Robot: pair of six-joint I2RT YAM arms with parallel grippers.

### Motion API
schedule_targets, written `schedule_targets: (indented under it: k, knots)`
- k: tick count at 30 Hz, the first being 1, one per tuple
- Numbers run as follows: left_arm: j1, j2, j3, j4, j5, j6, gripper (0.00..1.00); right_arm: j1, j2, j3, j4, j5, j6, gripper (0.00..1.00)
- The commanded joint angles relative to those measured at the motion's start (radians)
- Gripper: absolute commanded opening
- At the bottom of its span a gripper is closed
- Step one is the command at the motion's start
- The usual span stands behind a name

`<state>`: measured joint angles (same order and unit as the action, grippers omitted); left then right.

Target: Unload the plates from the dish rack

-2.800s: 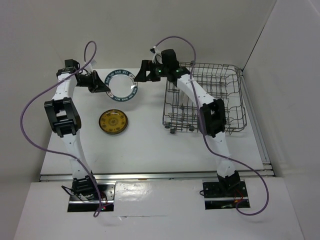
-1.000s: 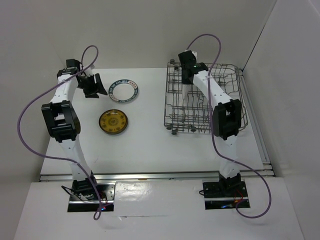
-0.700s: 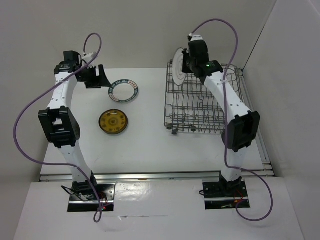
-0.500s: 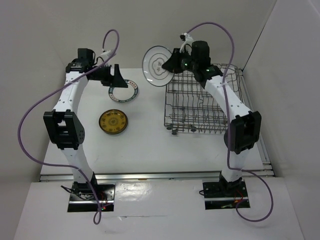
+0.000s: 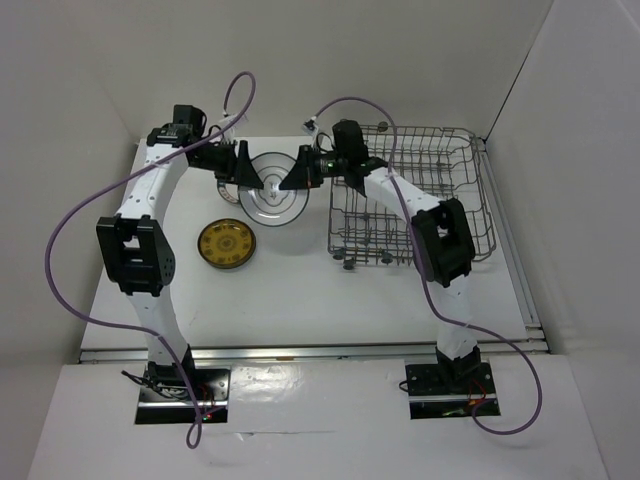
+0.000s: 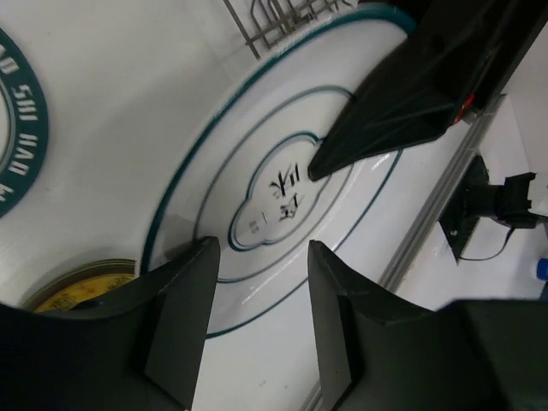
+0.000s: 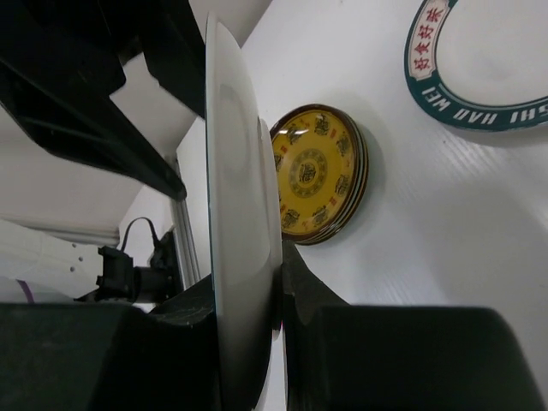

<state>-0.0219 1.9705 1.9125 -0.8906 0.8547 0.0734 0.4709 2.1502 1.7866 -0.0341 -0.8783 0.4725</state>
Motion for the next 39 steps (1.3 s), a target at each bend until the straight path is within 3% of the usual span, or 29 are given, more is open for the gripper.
schedule_targets:
  k: [1,9,22,27,29,33,34,37,39]
  knots:
    - [-0.009,0.011,-0.012,-0.038,0.001,0.062,0.59,-0.009,-0.046,0.007,0.168,-0.091,0.035,0.00]
    - [0.025,-0.065,-0.017,-0.018,-0.071,0.062,0.81,-0.018,-0.095,-0.006,0.017,-0.010,-0.067,0.00]
    - [0.025,-0.082,-0.067,0.033,-0.209,0.071,0.83,-0.037,-0.125,0.014,-0.009,-0.042,-0.087,0.00]
    - [0.025,-0.064,-0.067,0.022,-0.036,0.083,0.81,-0.037,-0.118,-0.033,0.092,-0.099,-0.020,0.00]
    - [0.025,-0.053,-0.067,0.013,0.030,0.083,0.76,-0.037,-0.081,-0.033,0.140,-0.151,0.011,0.00]
    - [0.025,-0.004,-0.018,-0.042,0.184,0.121,0.53,-0.028,-0.041,-0.010,0.166,-0.177,0.035,0.00]
    - [0.025,0.010,-0.003,-0.089,0.211,0.130,0.35,-0.028,-0.041,-0.010,0.166,-0.177,0.035,0.00]
    - [0.025,0.065,0.039,-0.143,0.211,0.143,0.00,-0.018,-0.041,-0.010,0.166,-0.165,0.035,0.00]
    - [0.060,0.083,0.039,-0.153,0.254,0.120,0.00,-0.018,-0.041,0.016,0.131,-0.140,0.022,0.02]
